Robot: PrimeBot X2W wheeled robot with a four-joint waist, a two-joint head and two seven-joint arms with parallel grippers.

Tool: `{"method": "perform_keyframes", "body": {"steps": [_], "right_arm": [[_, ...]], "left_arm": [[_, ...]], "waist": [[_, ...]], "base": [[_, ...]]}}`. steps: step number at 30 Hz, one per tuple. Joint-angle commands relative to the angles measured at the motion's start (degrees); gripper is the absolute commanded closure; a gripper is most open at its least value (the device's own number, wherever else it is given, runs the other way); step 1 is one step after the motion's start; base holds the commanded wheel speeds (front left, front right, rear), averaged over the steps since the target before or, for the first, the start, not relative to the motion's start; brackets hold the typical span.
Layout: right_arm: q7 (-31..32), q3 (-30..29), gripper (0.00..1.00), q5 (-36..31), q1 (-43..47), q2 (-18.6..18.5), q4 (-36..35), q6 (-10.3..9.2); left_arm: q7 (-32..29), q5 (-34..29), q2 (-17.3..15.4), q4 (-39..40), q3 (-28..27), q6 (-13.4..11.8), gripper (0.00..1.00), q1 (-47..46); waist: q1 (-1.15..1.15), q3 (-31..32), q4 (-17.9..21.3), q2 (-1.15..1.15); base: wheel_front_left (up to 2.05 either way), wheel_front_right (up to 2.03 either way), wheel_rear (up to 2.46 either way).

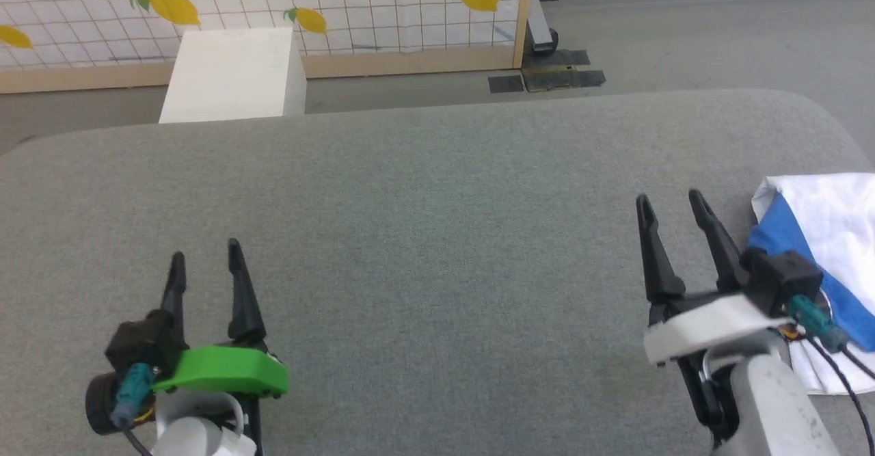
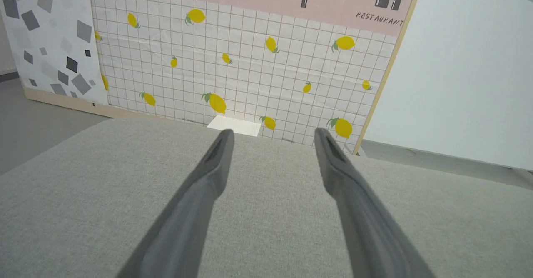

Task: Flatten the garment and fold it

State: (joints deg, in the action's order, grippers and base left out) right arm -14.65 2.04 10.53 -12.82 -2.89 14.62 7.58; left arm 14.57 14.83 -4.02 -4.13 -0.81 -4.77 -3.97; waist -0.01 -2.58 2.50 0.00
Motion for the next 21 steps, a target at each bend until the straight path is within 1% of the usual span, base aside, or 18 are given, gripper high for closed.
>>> {"method": "perform_keyframes", "body": {"steps": [1, 8, 9, 21], "right_arm": [[-0.32, -0.42, 0.0, -0.35, 1.51, 0.0, -0.09, -0.09], [-0.34, -1.29, 0.0, -0.52, 4.03, 0.01, 1.05, -0.09], [0.0, -1.2, 1.0, -0.25, 3.53, -0.02, 1.08, -0.01], [0.87, -1.23, 1.0, -0.83, 4.05, -0.02, 0.17, -0.01]], "left_arm": [[0.41, -1.16, 0.12, -0.68, 0.42, 0.32, 0.0, 1.02], [0.42, -2.25, 0.35, -5.84, 2.78, 1.71, 0.0, 1.88], [0.21, -2.07, 0.25, -6.36, 2.83, 1.7, 1.0, 1.35], [-0.71, -2.8, 0.31, -5.83, 2.8, 1.86, 1.0, 1.47]], "waist": [[0.01, 0.58, -0.37, 0.0], [0.01, 1.16, -0.24, 0.0], [0.01, 1.16, -0.24, 0.0], [0.01, 1.26, -0.38, 0.0]], "base": [[0.0, 0.0, 0.0], [0.0, 0.0, 0.0], [0.0, 0.0, 0.0], [0.0, 0.0, 0.0]]}}
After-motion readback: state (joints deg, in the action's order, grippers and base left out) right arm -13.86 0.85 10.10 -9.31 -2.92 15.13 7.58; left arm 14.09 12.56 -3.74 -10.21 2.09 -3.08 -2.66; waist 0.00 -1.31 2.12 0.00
